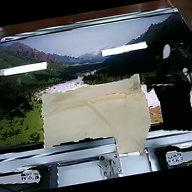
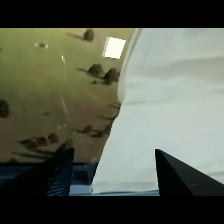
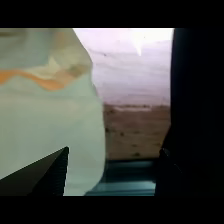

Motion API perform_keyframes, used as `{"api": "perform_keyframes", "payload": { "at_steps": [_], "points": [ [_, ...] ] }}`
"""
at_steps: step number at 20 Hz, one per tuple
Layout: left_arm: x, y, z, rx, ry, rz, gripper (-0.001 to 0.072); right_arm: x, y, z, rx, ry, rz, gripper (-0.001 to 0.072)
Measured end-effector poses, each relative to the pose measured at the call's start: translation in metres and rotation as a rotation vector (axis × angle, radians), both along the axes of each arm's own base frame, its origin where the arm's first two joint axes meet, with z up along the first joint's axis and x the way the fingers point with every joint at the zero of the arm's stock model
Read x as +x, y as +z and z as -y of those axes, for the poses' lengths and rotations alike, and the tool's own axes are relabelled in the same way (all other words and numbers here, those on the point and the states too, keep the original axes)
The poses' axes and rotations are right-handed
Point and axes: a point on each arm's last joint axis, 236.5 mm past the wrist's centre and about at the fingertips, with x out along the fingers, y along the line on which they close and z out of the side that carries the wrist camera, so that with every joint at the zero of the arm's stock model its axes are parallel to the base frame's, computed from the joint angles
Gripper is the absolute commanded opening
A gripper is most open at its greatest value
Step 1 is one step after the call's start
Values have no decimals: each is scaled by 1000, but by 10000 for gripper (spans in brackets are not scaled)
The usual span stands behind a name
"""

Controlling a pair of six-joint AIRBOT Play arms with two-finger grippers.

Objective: Fold the shirts.

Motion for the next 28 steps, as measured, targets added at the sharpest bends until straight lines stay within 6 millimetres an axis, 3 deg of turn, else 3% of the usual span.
{"api": "perform_keyframes", "payload": {
  "at_steps": [5, 8, 13, 21, 23, 24, 25, 26, 27, 28],
  "points": [
    [-108, -34, 13, -125, 91, -129, 601, -41, -2, -21, 218, -61, 10, 687],
    [-143, -56, 26, -198, 172, -130, 601, -51, -8, -37, 279, -84, 66, 686],
    [-161, -71, 43, -265, 202, -107, 598, -56, -17, -48, 317, -113, 112, 686],
    [-161, -85, 60, -297, 227, -81, 583, -53, -19, -51, 327, -133, 136, 686],
    [-161, -90, 67, -297, 221, -78, 237, -53, -19, -51, 327, -142, 133, 682],
    [-160, -93, 68, -286, 219, -70, 187, -53, -19, -51, 326, -145, 135, 682],
    [-158, -95, 70, -285, 221, -63, 183, -53, -19, -51, 326, -145, 134, 682],
    [-156, -96, 73, -286, 231, -59, 82, -53, -19, -51, 326, -150, 132, 682],
    [-154, -98, 73, -279, 236, -48, 39, -53, -19, -51, 326, -150, 131, 682],
    [-154, -98, 73, -278, 242, -51, 38, -53, -19, -51, 325, -150, 130, 682]
  ]
}}
